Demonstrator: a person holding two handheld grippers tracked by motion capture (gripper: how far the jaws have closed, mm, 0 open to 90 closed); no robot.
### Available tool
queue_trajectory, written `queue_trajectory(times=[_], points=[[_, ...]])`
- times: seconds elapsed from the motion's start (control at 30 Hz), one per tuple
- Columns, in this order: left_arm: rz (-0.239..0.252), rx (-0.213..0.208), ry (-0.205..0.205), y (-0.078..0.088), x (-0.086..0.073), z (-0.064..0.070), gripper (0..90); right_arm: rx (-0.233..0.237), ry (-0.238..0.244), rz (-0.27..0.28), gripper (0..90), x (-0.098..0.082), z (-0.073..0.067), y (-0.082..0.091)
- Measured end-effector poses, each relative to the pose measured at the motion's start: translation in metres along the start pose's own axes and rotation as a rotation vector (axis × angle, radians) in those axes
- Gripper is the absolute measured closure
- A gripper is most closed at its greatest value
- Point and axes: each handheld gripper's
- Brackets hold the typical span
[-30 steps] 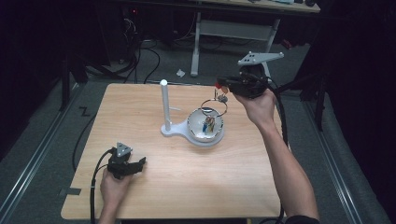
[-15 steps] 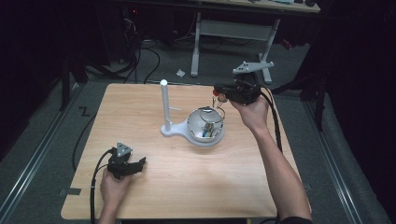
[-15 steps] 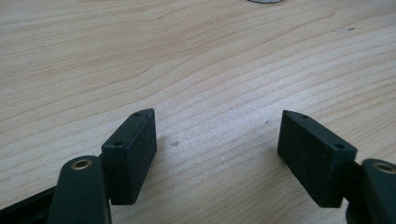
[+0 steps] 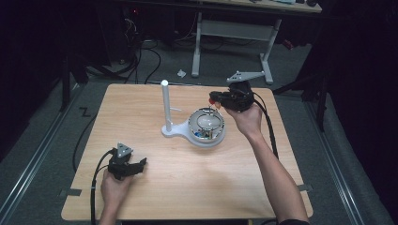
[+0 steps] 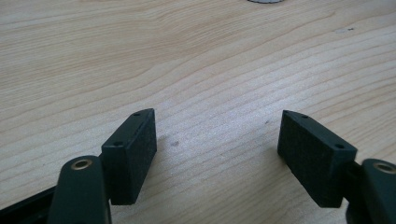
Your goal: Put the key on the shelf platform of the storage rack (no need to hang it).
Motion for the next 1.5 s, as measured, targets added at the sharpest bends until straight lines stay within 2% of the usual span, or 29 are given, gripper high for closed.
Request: queue_trajectory(times=[0.23, 0.87, 1.27, 1.5], points=[[0.005, -0.007, -0.015, 0.000, 0.000, -0.001, 28.4, 0.008, -0.008, -0.017, 85.1, -0.012, 0.000, -0.009], [0.005, -0.008, -0.017, 0.000, 0.000, -0.001, 28.4, 0.024, -0.057, -0.065, 85.0, -0.048, 0.003, -0.027], [0.005, -0.009, -0.019, 0.000, -0.001, -0.001, 28.4, 0.011, -0.104, -0.125, 85.0, -0.079, 0.011, -0.040], [0.005, -0.009, -0.019, 0.000, -0.001, -0.001, 28.4, -0.011, -0.093, -0.152, 84.9, -0.094, 0.012, -0.045]])
Point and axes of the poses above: each handheld gripper's, and its own axes: y roughly backward along the jaws, x roughly out of its top, z roughly to its right, and after that the axes turned 14 degrees about z, right-handed
